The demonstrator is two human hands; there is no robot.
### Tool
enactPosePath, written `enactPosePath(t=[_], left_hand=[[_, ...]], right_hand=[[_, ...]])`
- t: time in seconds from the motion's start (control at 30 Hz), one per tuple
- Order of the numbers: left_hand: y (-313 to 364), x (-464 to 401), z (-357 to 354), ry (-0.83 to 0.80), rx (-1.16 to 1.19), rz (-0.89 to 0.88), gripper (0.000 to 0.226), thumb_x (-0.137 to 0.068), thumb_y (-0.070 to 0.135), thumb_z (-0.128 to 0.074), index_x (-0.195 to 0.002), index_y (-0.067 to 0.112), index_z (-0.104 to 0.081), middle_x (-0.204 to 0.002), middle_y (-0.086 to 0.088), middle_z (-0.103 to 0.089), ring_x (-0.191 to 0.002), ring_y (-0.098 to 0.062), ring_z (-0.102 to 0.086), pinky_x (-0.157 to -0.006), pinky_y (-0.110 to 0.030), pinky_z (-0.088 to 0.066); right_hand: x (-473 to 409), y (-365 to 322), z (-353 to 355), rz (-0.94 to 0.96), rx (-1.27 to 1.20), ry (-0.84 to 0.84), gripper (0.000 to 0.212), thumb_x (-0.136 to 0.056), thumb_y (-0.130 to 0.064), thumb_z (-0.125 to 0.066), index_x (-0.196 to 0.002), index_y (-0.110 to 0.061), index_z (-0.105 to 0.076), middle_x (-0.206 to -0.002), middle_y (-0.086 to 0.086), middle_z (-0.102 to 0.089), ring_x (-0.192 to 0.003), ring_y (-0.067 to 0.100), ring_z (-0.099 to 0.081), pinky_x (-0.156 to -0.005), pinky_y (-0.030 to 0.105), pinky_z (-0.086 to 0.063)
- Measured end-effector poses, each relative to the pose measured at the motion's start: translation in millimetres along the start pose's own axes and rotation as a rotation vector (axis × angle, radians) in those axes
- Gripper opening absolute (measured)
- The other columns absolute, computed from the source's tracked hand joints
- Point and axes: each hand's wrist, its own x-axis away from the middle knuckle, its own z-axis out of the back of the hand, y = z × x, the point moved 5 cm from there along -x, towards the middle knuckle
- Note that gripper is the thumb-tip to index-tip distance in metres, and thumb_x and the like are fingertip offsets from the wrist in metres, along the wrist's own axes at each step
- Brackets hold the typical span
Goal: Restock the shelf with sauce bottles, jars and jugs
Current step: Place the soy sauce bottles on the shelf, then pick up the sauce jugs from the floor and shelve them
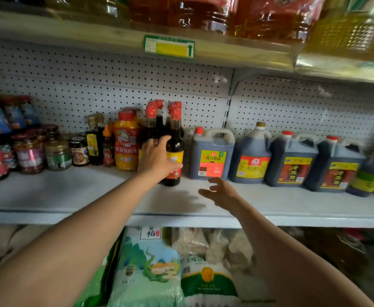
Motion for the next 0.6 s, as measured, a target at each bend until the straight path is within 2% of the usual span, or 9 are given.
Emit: enactPosePath(t=[0.07,0.1,0.13,0.27,0.33,0.43,0.5,0.6], left_hand=[[-13,30,-16,-0.043,0.043,0.068,0.080,-0.066,0.038,-0.087,-0.134,0.030,-0.045,-0.134,-0.010,-0.044,-0.126,-0.032,-0.043,-0.100,-0.041,-0.042],[-18,46,-23,-0.070,0.072,0.097,0.076,-0.065,0.037,-0.087,-0.129,0.030,-0.047,-0.133,-0.010,-0.043,-0.124,-0.032,-0.044,-0.099,-0.041,-0.043],[-23,61,-30,-0.101,0.088,0.126,0.072,-0.065,0.035,-0.088,-0.126,0.030,-0.049,-0.133,-0.009,-0.043,-0.123,-0.031,-0.044,-0.098,-0.041,-0.043],[-49,122,-56,-0.238,0.036,0.269,0.065,-0.073,0.036,-0.085,-0.127,0.032,-0.049,-0.127,-0.009,-0.043,-0.118,-0.029,-0.047,-0.097,-0.036,-0.043],[-59,150,-64,-0.294,0.019,0.302,0.066,-0.074,0.037,-0.084,-0.130,0.032,-0.049,-0.127,-0.008,-0.044,-0.117,-0.028,-0.048,-0.094,-0.033,-0.042],[-71,183,-73,-0.354,0.042,0.300,0.068,-0.075,0.029,-0.084,-0.133,0.024,-0.049,-0.125,-0.003,-0.047,-0.105,-0.018,-0.046,-0.079,-0.022,-0.038],[-78,198,-78,-0.376,0.045,0.305,0.071,-0.073,0.027,-0.086,-0.135,0.025,-0.050,-0.128,-0.007,-0.048,-0.098,-0.017,-0.048,-0.076,-0.022,-0.039],[-90,216,-86,-0.419,0.009,0.303,0.072,-0.070,0.034,-0.086,-0.132,0.031,-0.051,-0.129,-0.010,-0.046,-0.100,-0.024,-0.056,-0.078,-0.026,-0.048]], right_hand=[[17,3,4,0.010,0.078,-0.004,0.068,-0.081,-0.040,-0.082,-0.138,-0.018,-0.052,-0.131,0.007,-0.060,-0.102,0.019,-0.060,-0.074,0.026,-0.052],[26,5,4,0.022,0.140,-0.018,0.066,-0.081,-0.041,-0.082,-0.137,-0.020,-0.053,-0.129,0.005,-0.061,-0.097,0.017,-0.059,-0.063,0.021,-0.047],[33,6,3,0.040,0.202,-0.044,0.066,-0.081,-0.042,-0.082,-0.137,-0.022,-0.054,-0.128,0.004,-0.061,-0.095,0.017,-0.059,-0.059,0.020,-0.044],[64,19,-13,0.118,0.403,-0.128,0.064,-0.080,-0.041,-0.082,-0.136,-0.025,-0.054,-0.126,0.008,-0.063,-0.108,0.024,-0.062,-0.080,0.027,-0.046],[81,30,-21,0.110,0.442,-0.143,0.064,-0.079,-0.041,-0.083,-0.135,-0.026,-0.055,-0.126,0.010,-0.064,-0.110,0.027,-0.062,-0.086,0.030,-0.047],[112,43,-31,0.087,0.472,-0.165,0.069,-0.079,-0.040,-0.083,-0.139,-0.026,-0.052,-0.134,0.007,-0.061,-0.120,0.027,-0.057,-0.090,0.028,-0.043],[130,51,-38,0.091,0.523,-0.187,0.073,-0.080,-0.040,-0.082,-0.144,-0.026,-0.049,-0.143,0.003,-0.056,-0.128,0.026,-0.053,-0.096,0.029,-0.041],[155,62,-50,0.049,0.581,-0.210,0.078,-0.080,-0.041,-0.082,-0.148,-0.029,-0.044,-0.149,0.004,-0.051,-0.130,0.027,-0.052,-0.102,0.034,-0.043]])
